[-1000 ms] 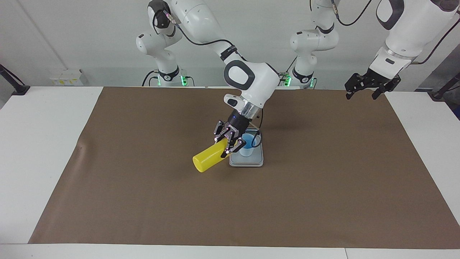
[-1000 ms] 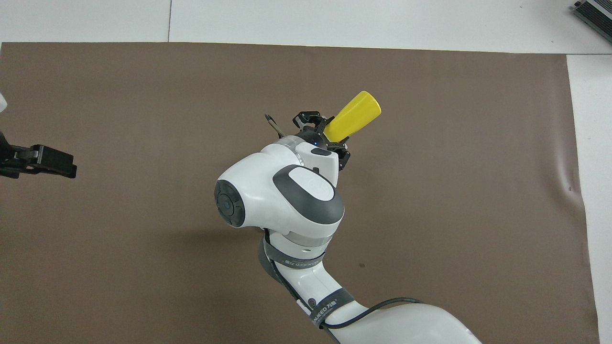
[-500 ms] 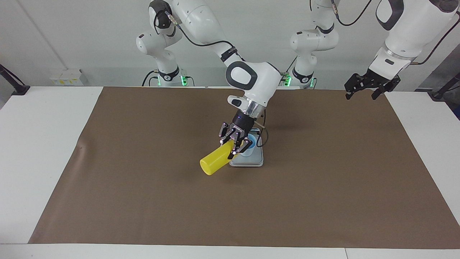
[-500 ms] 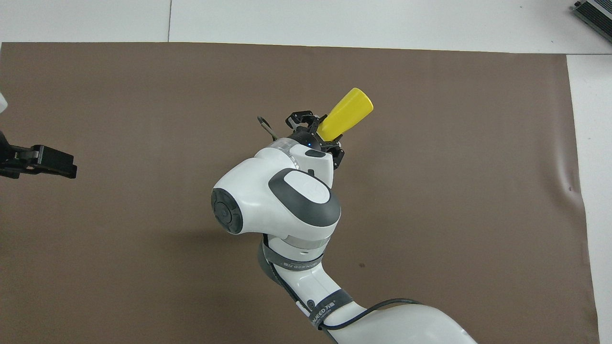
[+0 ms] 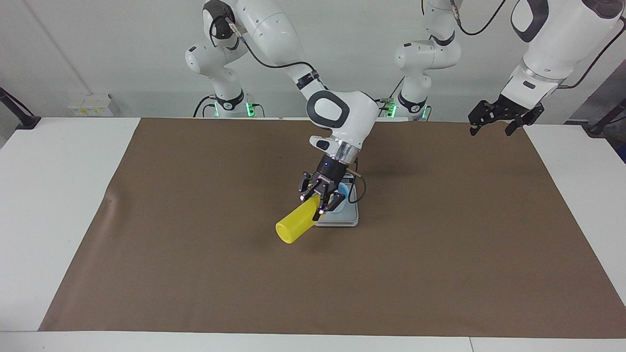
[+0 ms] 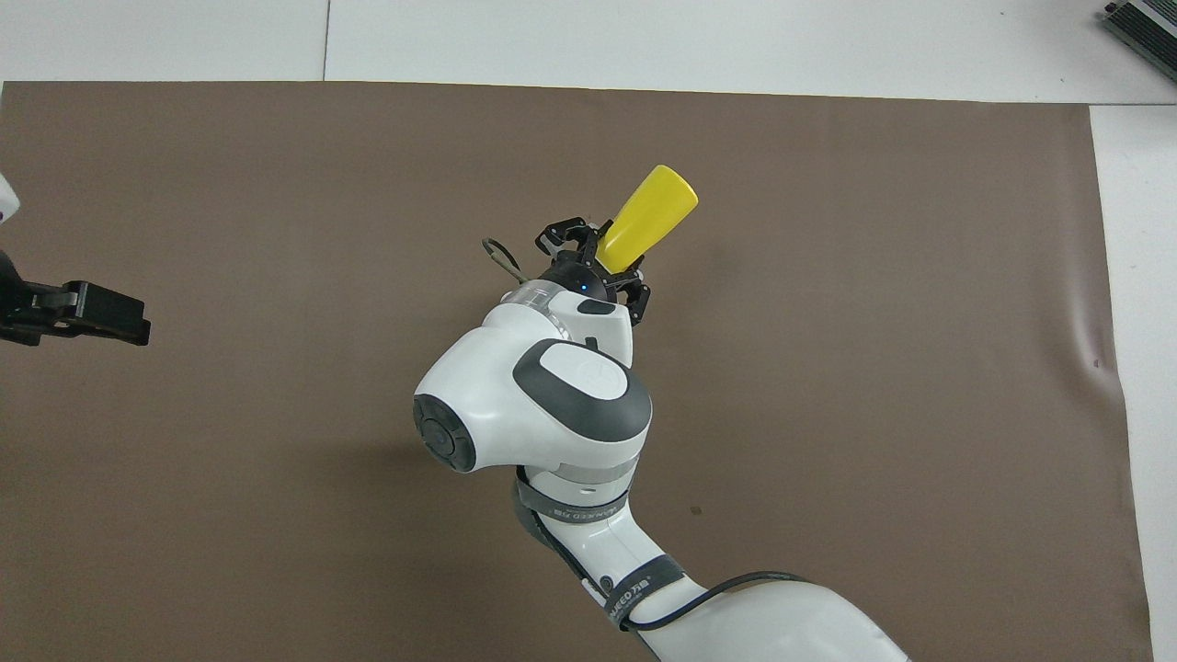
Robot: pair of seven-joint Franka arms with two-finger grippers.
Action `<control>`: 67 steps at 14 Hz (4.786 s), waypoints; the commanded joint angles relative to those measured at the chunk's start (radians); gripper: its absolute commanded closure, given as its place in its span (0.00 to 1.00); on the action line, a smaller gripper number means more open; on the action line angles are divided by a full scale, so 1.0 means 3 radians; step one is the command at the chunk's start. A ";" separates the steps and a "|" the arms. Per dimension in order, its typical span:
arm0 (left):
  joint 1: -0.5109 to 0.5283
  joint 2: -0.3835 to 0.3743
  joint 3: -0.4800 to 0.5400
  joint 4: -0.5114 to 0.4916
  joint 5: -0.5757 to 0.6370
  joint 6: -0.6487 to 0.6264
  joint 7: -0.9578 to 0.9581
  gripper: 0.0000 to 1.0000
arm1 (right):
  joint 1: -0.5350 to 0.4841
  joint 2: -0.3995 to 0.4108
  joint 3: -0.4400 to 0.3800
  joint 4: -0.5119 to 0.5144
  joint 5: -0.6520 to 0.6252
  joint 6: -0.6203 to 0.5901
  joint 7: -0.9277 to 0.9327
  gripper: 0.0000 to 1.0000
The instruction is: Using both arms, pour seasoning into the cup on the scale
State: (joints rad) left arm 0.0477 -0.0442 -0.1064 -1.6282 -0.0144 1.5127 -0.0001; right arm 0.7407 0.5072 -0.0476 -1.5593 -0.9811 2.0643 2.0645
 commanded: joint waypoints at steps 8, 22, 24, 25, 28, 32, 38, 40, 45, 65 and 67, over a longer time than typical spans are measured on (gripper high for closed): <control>-0.0011 -0.0113 0.0002 -0.0131 0.0017 0.0076 0.0041 0.00 | -0.0045 -0.0085 0.0016 0.0018 -0.0074 0.0073 0.0088 1.00; -0.0006 -0.0118 0.0002 -0.0141 0.0017 0.0081 0.0041 0.00 | -0.0898 -0.0775 0.0011 0.0023 0.2924 0.0201 0.0087 1.00; -0.0011 -0.0118 0.0002 -0.0146 0.0017 0.0081 0.0041 0.00 | -0.1077 -0.0867 0.0000 -0.0013 0.3417 0.0196 0.0047 1.00; -0.0011 -0.0118 0.0002 -0.0146 0.0017 0.0081 0.0041 0.00 | -0.1144 -0.0908 0.0000 -0.0028 0.3500 0.0175 0.0057 1.00; -0.0011 -0.0118 0.0002 -0.0141 0.0017 0.0081 0.0041 0.00 | -0.1399 -0.1025 0.0000 -0.0130 0.4010 0.0139 0.0052 1.00; -0.0011 -0.0118 0.0002 -0.0136 0.0017 0.0071 0.0036 0.00 | -0.1711 -0.1256 0.0000 -0.0411 0.4476 0.0191 0.0031 1.00; -0.0011 -0.0113 -0.0003 -0.0131 0.0017 0.0066 0.0031 0.00 | -0.2157 -0.1567 0.0000 -0.0952 0.5055 0.0134 -0.0611 1.00; -0.0011 -0.0113 -0.0003 -0.0136 0.0017 0.0066 0.0031 0.00 | -0.2279 -0.1660 -0.0005 -0.1152 0.5329 0.0155 -0.1015 1.00; -0.0011 -0.0118 -0.0003 -0.0141 0.0017 0.0076 0.0036 0.00 | -0.2846 -0.1655 -0.0010 -0.1413 0.6066 -0.0172 -0.1941 1.00; -0.0016 -0.0139 -0.0008 -0.0187 0.0017 0.0076 0.0031 0.00 | -0.3267 -0.1241 -0.0015 -0.1905 0.6476 -0.0392 -0.3359 1.00; -0.0016 -0.0139 -0.0008 -0.0187 0.0017 0.0076 0.0026 0.00 | -0.3251 -0.1251 -0.0015 -0.1956 0.6476 -0.0382 -0.3399 1.00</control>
State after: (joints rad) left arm 0.0465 -0.0536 -0.1103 -1.6450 -0.0144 1.5133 0.0001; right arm -0.2207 0.1460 -0.0620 -2.1277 0.9265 1.9553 1.0885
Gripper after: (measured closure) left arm 0.000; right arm 0.476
